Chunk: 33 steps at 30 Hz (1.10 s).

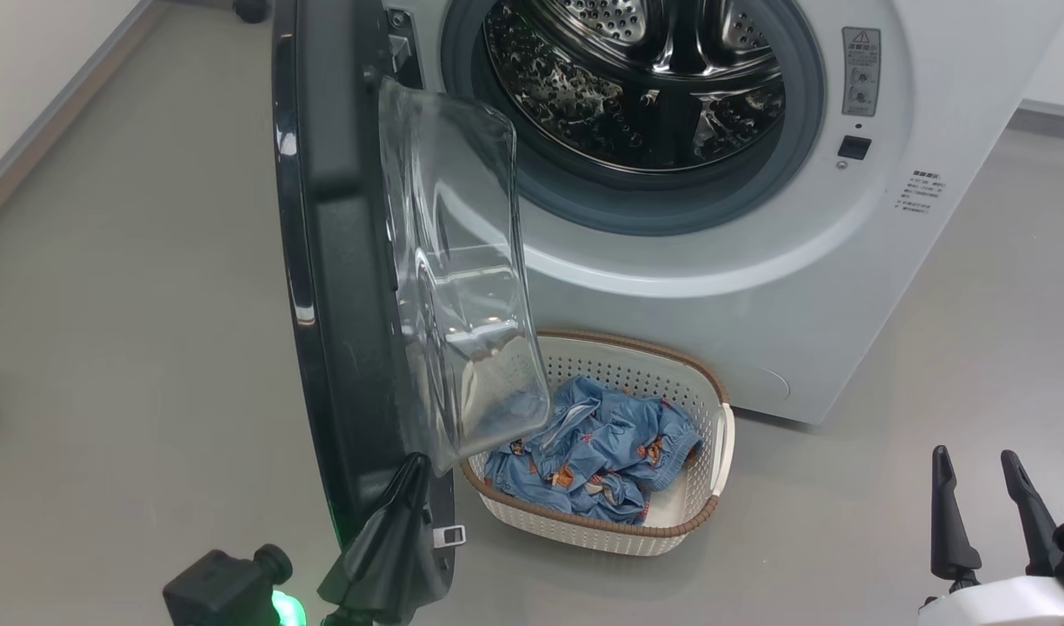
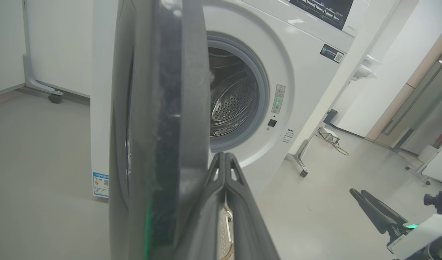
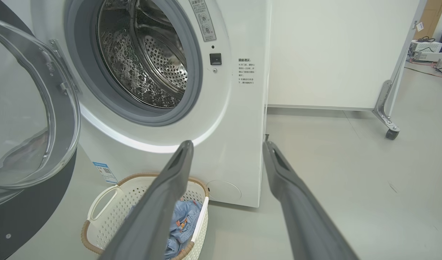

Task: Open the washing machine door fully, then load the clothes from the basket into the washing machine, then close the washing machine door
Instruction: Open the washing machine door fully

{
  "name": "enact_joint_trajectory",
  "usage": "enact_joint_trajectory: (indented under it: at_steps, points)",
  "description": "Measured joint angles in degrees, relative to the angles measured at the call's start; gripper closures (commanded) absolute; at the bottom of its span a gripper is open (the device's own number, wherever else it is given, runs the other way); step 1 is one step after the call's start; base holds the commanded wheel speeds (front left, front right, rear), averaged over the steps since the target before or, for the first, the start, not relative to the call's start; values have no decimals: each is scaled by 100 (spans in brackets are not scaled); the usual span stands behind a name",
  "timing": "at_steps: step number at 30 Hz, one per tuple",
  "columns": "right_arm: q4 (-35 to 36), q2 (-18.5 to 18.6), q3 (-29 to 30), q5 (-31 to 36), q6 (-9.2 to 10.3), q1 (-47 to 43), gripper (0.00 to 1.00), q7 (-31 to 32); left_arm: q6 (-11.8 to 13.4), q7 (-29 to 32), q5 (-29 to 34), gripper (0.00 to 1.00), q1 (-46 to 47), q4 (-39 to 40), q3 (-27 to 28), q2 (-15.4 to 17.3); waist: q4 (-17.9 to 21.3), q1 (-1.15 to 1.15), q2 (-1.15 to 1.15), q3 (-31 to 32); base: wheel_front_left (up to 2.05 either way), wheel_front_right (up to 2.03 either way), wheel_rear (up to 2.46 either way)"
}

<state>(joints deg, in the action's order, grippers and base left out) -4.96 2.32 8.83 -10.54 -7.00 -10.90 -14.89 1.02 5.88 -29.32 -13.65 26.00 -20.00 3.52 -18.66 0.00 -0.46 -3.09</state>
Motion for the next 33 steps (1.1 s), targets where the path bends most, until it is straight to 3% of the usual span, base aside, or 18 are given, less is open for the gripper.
enact_joint_trajectory:
  at_steps: [25,33]
  points:
    - [-43,-8,-74,9,0,175,0,0,107,-91,10,100,185,-168,80,-57,-80,0,0,-169,0,0,0]
    - [-69,-10,-141,9,0,221,0,0,285,-92,111,100,430,-305,321,-74,-121,0,0,-220,0,0,0]
